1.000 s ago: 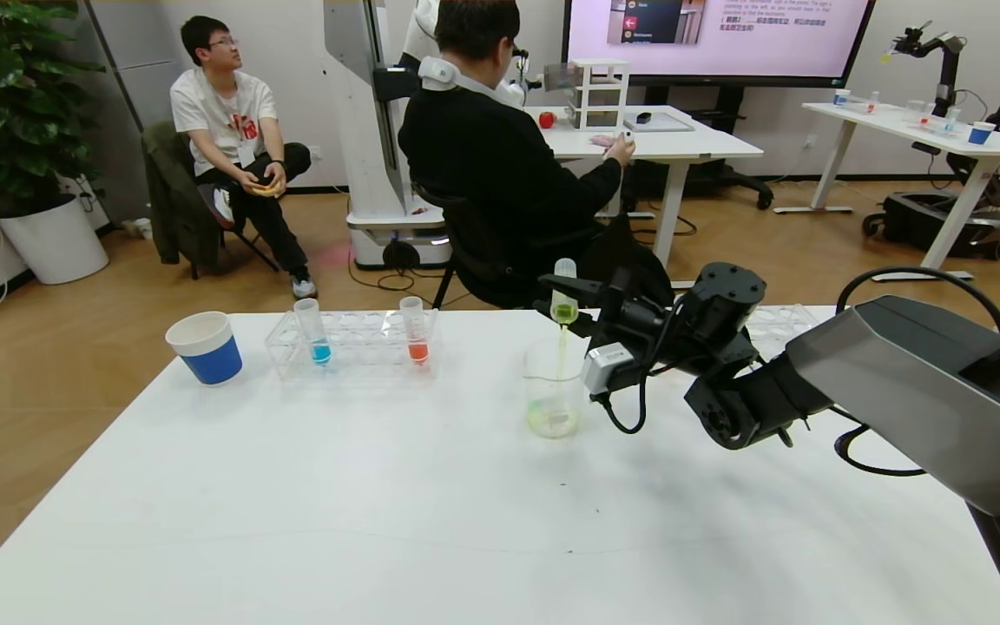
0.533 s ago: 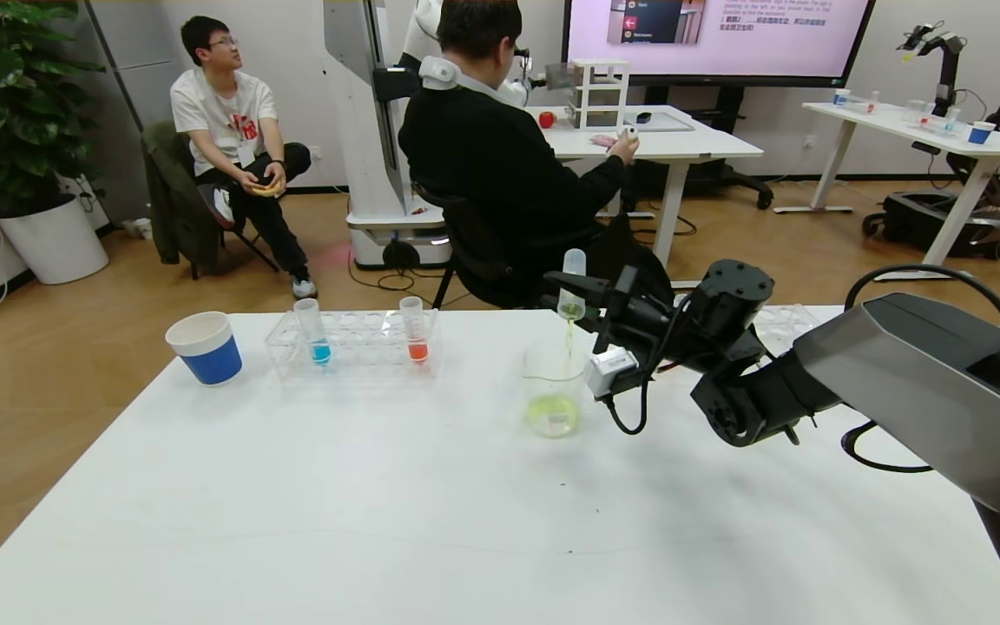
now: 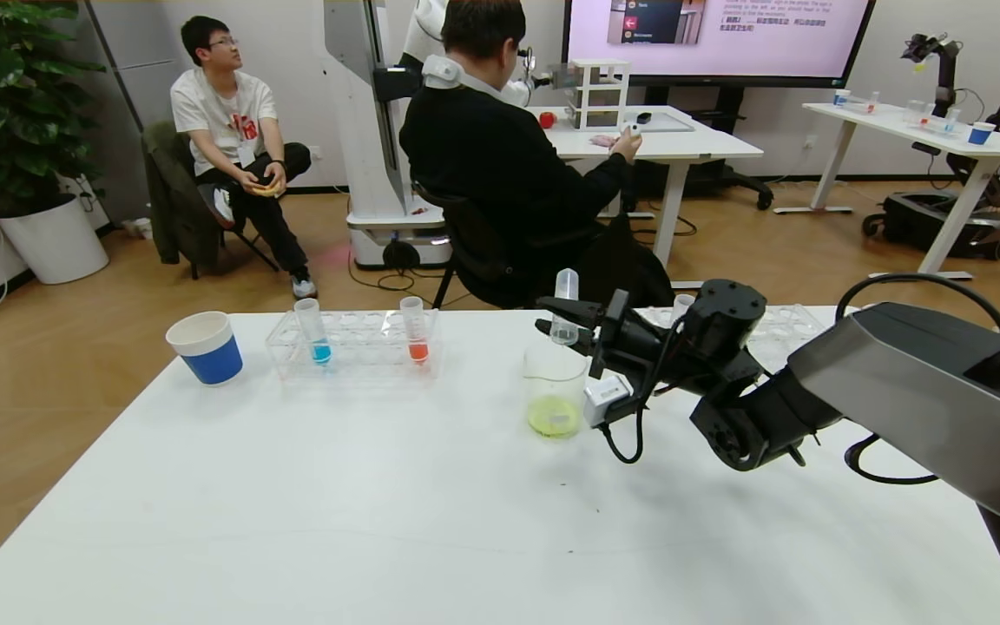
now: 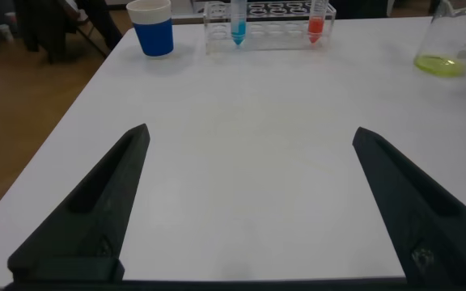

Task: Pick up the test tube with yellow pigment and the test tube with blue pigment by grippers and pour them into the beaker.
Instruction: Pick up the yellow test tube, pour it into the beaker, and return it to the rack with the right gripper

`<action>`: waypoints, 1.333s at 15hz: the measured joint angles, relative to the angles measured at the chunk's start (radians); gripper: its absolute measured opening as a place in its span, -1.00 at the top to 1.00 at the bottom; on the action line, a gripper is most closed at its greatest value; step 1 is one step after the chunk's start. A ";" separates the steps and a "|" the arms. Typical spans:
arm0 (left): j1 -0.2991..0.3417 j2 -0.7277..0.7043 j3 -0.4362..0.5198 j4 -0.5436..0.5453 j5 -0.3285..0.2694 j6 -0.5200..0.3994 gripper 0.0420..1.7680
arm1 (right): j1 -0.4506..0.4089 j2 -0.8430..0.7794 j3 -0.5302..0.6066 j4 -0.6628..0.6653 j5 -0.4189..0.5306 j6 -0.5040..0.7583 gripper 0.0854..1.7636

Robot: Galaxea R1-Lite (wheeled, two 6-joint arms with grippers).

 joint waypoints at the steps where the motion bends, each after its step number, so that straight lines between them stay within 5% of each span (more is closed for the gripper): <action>1: 0.000 0.000 0.000 0.000 0.000 0.000 -0.98 | 0.001 -0.004 0.000 0.001 -0.005 0.005 0.48; 4: 0.000 0.000 0.000 0.000 0.000 0.000 -0.98 | 0.001 -0.040 -0.004 0.008 -0.054 0.131 0.48; 9: 0.000 0.000 0.000 0.000 0.000 0.000 -0.98 | -0.008 -0.152 0.009 -0.008 -0.180 0.555 0.48; 16: 0.000 0.000 0.000 0.000 0.000 0.000 -0.98 | -0.018 -0.248 0.034 -0.043 -0.662 1.257 0.48; 20: 0.000 0.000 0.000 0.000 0.000 0.000 -0.98 | -0.104 -0.345 0.124 0.194 -0.739 1.470 0.48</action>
